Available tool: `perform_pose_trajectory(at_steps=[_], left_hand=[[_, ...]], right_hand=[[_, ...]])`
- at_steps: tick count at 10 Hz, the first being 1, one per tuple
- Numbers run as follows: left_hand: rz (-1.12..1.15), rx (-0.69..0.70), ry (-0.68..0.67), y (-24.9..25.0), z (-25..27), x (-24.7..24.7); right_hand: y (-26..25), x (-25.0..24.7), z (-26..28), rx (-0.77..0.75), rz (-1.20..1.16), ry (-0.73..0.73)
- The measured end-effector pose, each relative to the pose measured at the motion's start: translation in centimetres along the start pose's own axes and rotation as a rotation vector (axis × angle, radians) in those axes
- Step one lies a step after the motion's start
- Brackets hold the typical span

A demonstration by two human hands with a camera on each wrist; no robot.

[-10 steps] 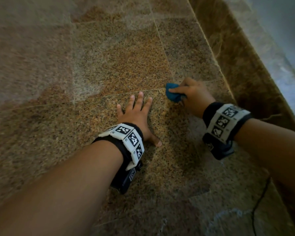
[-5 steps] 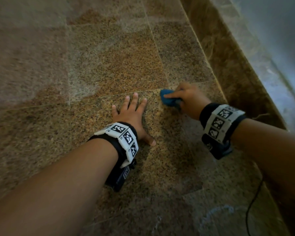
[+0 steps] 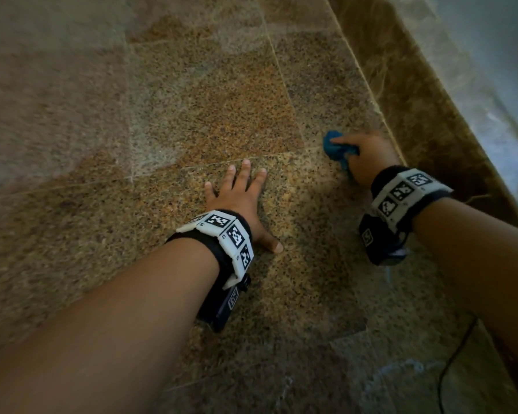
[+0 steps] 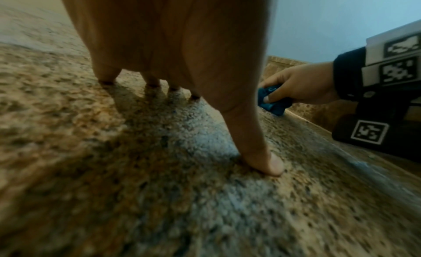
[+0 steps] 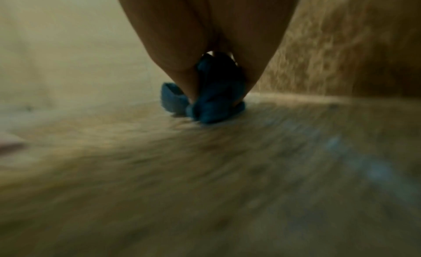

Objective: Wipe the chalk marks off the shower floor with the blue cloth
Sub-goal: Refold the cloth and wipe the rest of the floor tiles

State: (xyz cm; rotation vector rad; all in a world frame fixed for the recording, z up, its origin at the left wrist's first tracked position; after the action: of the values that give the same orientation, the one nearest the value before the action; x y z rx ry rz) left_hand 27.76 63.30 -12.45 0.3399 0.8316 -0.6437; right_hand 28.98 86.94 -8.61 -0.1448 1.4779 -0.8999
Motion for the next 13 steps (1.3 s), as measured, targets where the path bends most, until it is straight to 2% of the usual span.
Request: perform_pose_trajectory(at_steps=[1, 2, 3, 4, 5, 6, 7, 8, 9, 10, 11, 12, 13], left_hand=[[0.001, -0.003, 0.004, 0.0, -0.1, 0.0], [-0.009, -0.009, 0.004, 0.1, -0.1, 0.1], [-0.008, -0.012, -0.008, 0.0, 0.0, 0.1], [-0.005, -0.014, -0.017, -0.1, 0.0, 0.0], [-0.007, -0.011, -0.021, -0.1, 0.0, 0.0], [-0.005, -0.011, -0.019, -0.1, 0.0, 0.2], [0.003, -0.01, -0.014, -0.1, 0.0, 0.1], [0.006, -0.01, -0.016, -0.1, 0.0, 0.0], [0.005, -0.007, -0.015, -0.1, -0.1, 0.1], [-0.001, -0.01, -0.012, 0.0, -0.1, 0.1], [-0.002, -0.014, -0.009, 0.0, -0.1, 0.0], [-0.005, -0.015, -0.015, -0.1, 0.0, -0.1], [-0.013, -0.017, -0.033, 0.0, 0.1, 0.0]], right_hand=[[-1.8, 1.3, 1.8, -0.054, 0.007, 0.018], [-3.6, 4.0, 4.8, -0.208, -0.033, -0.173], [-2.6, 2.7, 3.1, -0.166, -0.04, -0.234], [0.8, -0.8, 0.1, 0.133, -0.103, -0.065], [-0.8, 1.1, 1.3, 0.052, 0.003, -0.123], [-3.5, 4.0, 4.8, -0.159, -0.014, -0.282], [-2.6, 1.6, 2.9, -0.139, -0.042, -0.199], [2.1, -2.4, 0.5, 0.202, -0.036, 0.019], [0.9, -0.8, 2.0, 0.083, -0.006, -0.011], [-1.3, 2.2, 4.8, -0.081, -0.036, -0.197], [-0.5, 0.6, 2.7, -0.113, 0.004, -0.13], [2.2, -2.3, -0.2, 0.137, 0.078, -0.028], [2.5, -1.3, 0.4, 0.229, 0.069, -0.031]])
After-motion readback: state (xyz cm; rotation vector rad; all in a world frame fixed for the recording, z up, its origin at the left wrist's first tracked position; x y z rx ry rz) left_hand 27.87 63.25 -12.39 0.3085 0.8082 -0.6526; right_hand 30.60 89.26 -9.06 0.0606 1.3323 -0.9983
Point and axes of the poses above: each hand's wrist, its own z-axis away from the middle knuckle, its own x-axis out of the palm, y = z × x, the point moved 9 cm from there along -z, towards the middle knuckle, and after that the axes turned 15 degrees about -z, right-handed, at the moved point
